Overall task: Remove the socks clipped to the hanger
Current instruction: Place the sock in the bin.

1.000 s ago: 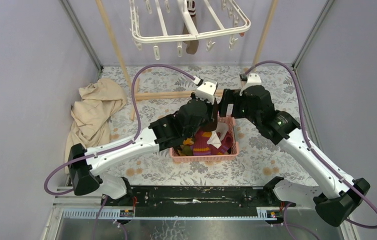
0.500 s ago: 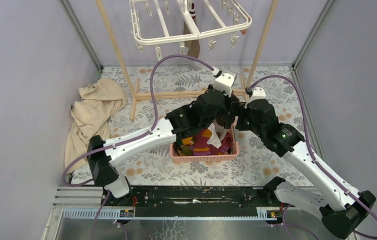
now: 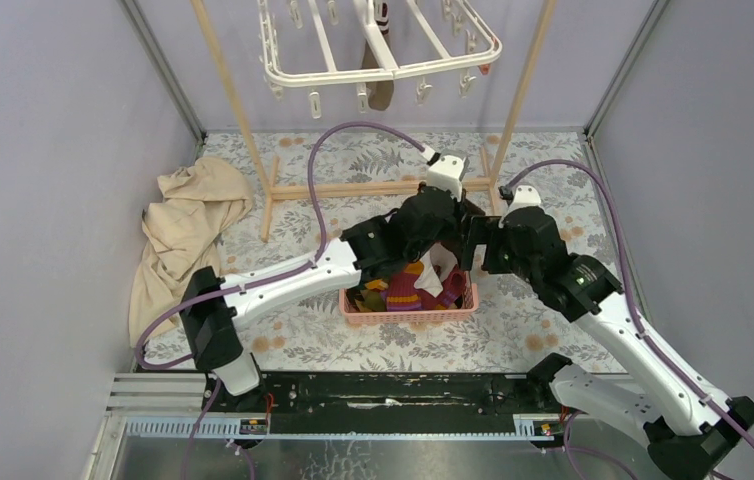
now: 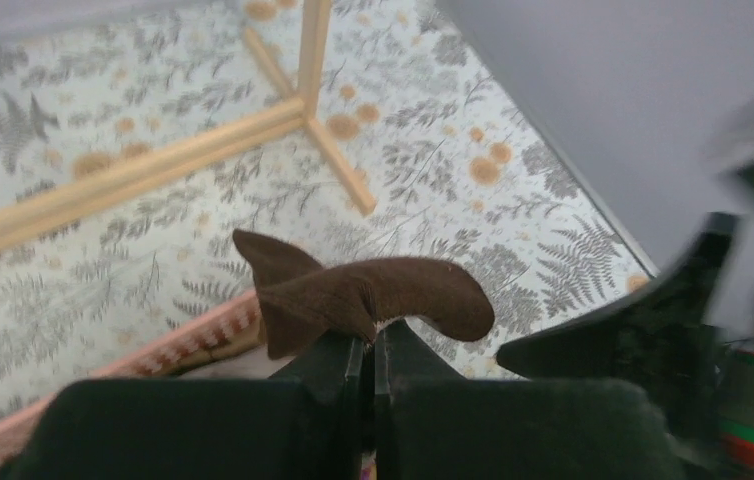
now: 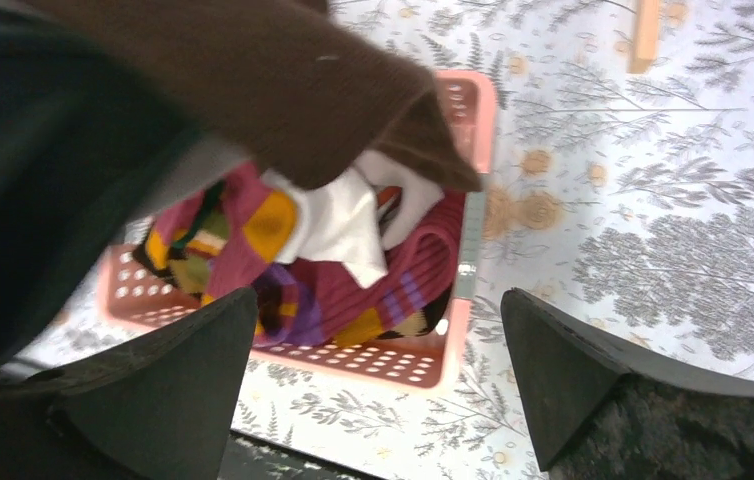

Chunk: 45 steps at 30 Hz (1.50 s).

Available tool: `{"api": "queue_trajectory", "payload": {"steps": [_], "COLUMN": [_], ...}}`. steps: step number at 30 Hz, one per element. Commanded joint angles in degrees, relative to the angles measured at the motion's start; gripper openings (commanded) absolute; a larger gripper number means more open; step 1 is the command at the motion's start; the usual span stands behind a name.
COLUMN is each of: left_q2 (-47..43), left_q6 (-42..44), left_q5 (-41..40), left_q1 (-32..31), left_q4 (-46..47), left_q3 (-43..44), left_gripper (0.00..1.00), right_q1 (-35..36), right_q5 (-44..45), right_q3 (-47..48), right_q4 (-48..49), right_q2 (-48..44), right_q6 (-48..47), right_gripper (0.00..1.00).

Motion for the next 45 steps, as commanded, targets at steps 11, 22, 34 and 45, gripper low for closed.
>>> {"api": "queue_trajectory", "payload": {"steps": [11, 22, 34, 45], "left_q2": [-0.86, -7.49, -7.67, -3.80], "left_q6": [-10.99, -20.80, -27.42, -19.85], "left_q5": [-3.74, -9.59, -9.45, 6.81], "left_q1": [-1.57, -7.52, -10.48, 0.25], "left_q4": [-6.36, -13.40, -22.24, -7.79], "left_q3": [-7.04, -13.63, -14.11, -20.53], "left_gripper": [0.00, 0.00, 0.07, 0.38], "right_q1": [0.63, 0.65, 0.60, 0.58], "right_q5": [-13.19, -15.33, -16.92, -13.17], "right_q3": [-6.32, -5.65, -2.91, -3.29], "right_q4": [-0.35, -2.67, -4.92, -5.32], "right_q2": [-11.94, -16.53, -14.52, -14.31], "right_q6": [1.69, 1.60, 0.04, 5.03], "right_gripper": [1.00, 1.00, 1.00, 1.00]}}
